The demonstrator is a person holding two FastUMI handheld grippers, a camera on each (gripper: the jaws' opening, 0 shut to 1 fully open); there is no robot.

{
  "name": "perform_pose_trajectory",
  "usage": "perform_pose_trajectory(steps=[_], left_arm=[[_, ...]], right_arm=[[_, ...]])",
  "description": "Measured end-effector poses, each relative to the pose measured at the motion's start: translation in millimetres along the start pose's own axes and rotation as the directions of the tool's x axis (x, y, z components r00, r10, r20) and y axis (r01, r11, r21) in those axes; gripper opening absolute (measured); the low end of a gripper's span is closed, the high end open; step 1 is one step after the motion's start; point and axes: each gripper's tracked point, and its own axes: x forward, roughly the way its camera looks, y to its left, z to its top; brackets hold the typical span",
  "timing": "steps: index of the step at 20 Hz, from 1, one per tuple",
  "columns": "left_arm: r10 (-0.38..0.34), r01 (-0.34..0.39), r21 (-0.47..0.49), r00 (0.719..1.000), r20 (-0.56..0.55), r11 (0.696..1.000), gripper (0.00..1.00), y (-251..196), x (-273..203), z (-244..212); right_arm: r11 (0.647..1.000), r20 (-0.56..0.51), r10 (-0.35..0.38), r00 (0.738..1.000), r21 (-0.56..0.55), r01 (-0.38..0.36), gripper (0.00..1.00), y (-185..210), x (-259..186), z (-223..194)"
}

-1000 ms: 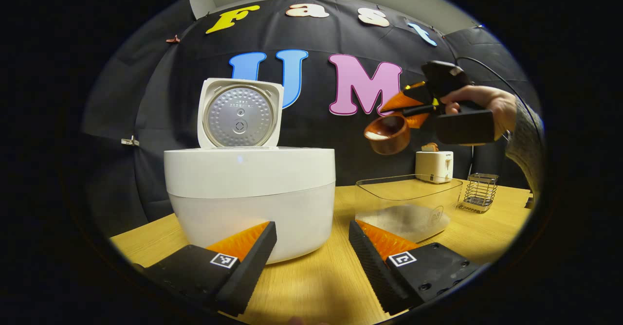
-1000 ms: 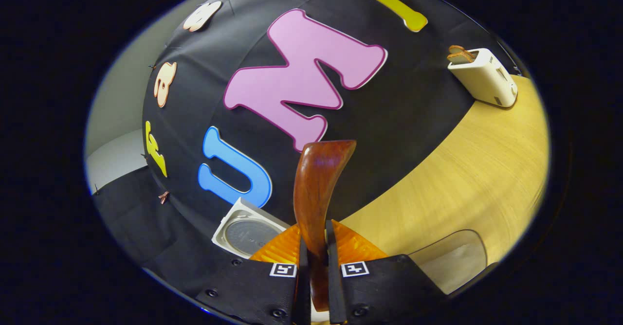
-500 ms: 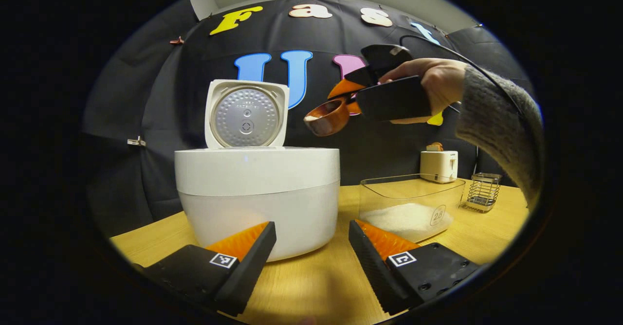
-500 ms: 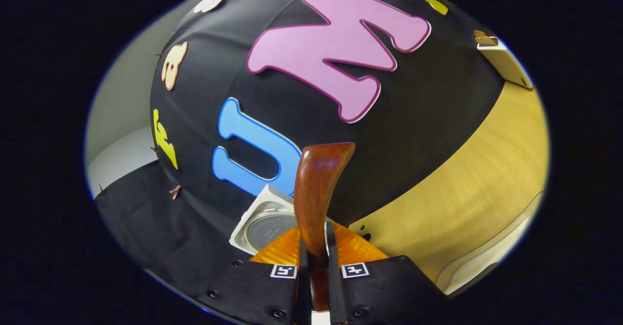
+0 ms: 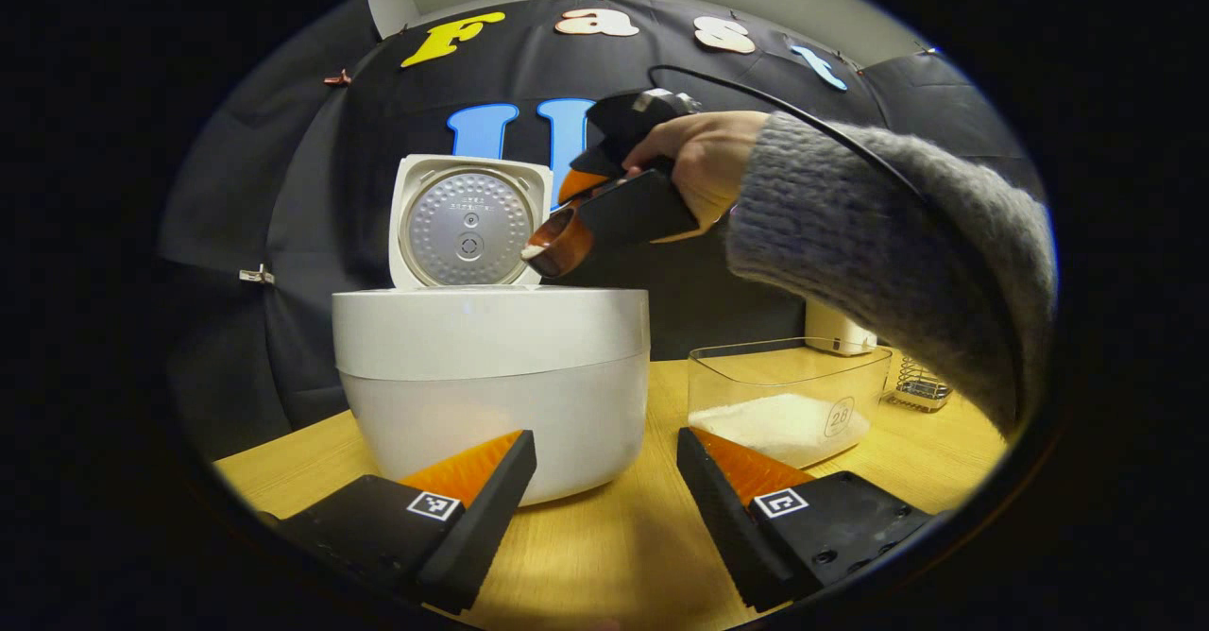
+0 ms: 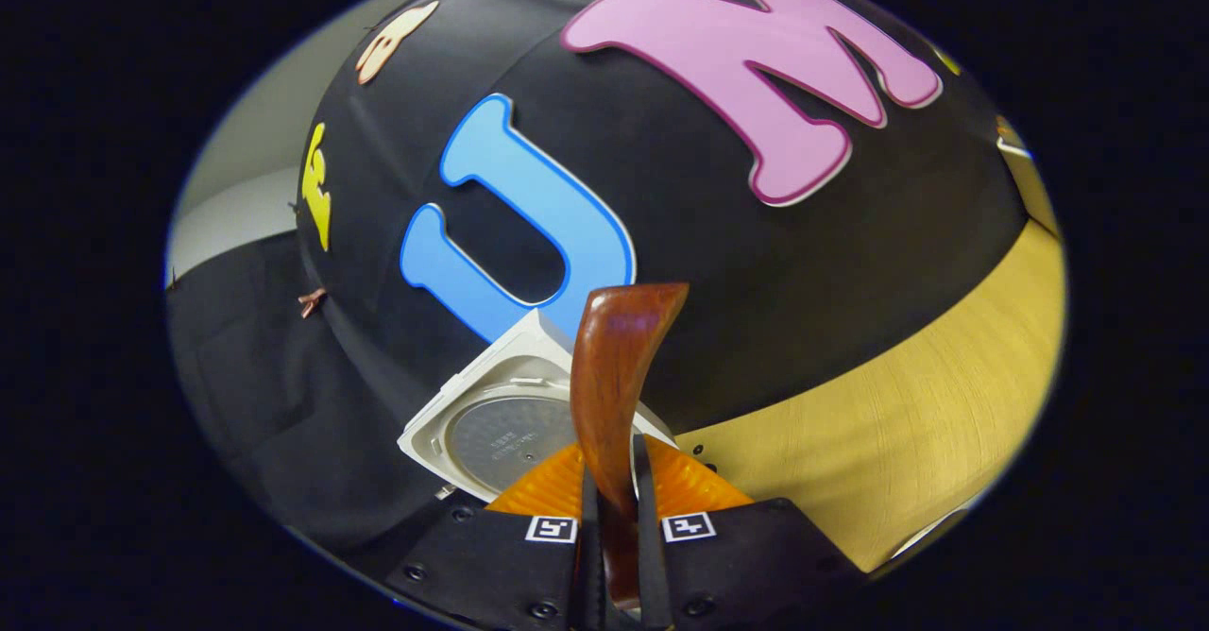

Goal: Close the left gripper, press the button to open the rice cooker; take a wooden spoon from the chopstick holder with the right hand, scoop a spoonful of rice and pour it into the rice cooker, then put the wooden spoon back into the chopstick holder.

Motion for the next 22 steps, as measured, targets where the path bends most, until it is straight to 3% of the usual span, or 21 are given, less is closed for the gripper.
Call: perform_pose_trajectory(steps=[5, 11, 16, 20, 22], left_arm=[[-0.006, 0.006, 0.0, 1.0, 0.0, 1.0, 0.97, -1.4, -0.1, -0.2], [-0.023, 0.023, 0.0, 1.0, 0.002, 1.0, 0.97, -4.0, 0.1, 0.7], [-0.023, 0.023, 0.0, 1.0, 0.001, 1.0, 0.97, -3.9, 0.0, 1.0], [-0.024, 0.024, 0.001, 1.0, 0.002, 1.0, 0.97, -3.0, -0.6, 1.3], [-0.024, 0.024, 0.001, 1.0, 0.001, 1.0, 0.97, -3.2, 0.1, 1.4]], right_arm=[[0.985, -0.043, 0.009, 0.999, -0.174, -0.016, 0.17, 19.9, 17.4, -24.3], [0.899, -0.075, 0.048, 0.996, -0.432, -0.076, 0.17, 42.5, 24.8, -44.0], [0.756, -0.113, 0.066, 0.991, -0.643, -0.124, 0.17, 66.2, 29.2, -60.0], [0.655, -0.121, 0.077, 0.99, -0.742, -0.141, 0.17, 80.6, 30.7, -66.5], [0.587, -0.143, 0.079, 0.987, -0.793, -0.162, 0.18, 87.8, 31.0, -73.8]])
